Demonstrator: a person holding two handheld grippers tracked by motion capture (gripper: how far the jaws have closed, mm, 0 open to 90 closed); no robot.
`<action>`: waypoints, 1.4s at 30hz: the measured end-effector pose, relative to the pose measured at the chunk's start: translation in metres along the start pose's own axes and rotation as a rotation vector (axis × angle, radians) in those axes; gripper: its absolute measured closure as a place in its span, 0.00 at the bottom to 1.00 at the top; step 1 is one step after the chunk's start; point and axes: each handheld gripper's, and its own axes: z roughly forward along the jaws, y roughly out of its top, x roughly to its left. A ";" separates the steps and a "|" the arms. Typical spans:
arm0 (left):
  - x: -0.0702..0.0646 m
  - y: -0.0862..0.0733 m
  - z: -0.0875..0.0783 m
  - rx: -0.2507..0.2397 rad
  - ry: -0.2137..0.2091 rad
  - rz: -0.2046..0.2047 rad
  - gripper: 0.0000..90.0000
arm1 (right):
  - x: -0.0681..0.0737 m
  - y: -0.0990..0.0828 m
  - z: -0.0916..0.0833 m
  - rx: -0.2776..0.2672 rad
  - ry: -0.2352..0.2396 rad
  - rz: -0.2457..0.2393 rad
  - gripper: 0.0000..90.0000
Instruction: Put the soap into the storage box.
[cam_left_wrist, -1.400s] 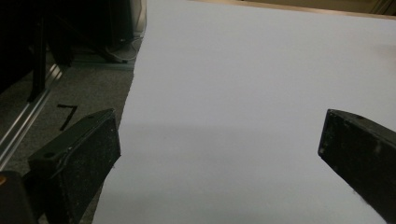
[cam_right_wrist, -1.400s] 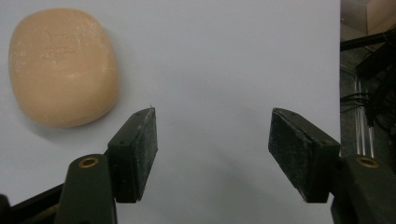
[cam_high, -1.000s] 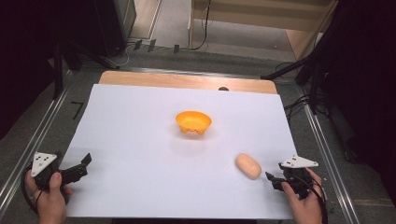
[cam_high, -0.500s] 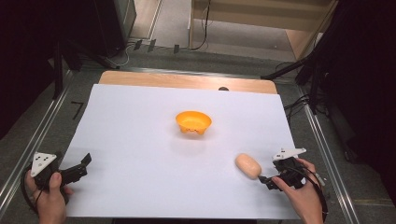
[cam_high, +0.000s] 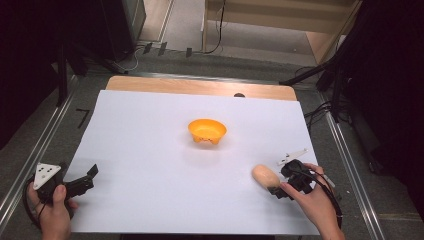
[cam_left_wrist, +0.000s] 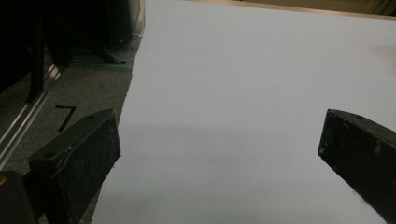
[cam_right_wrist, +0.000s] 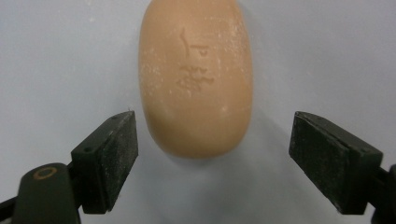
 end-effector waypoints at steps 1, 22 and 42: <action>0.000 0.000 0.000 0.000 -0.001 -0.001 0.00 | 0.003 0.006 0.002 0.010 -0.017 -0.004 0.21; -0.001 0.000 0.000 0.000 -0.008 0.010 0.00 | 0.015 0.041 0.026 0.131 -0.041 -0.010 0.35; -0.001 0.000 0.000 -0.003 -0.010 0.010 0.00 | 0.017 0.048 0.028 0.189 -0.052 0.006 0.36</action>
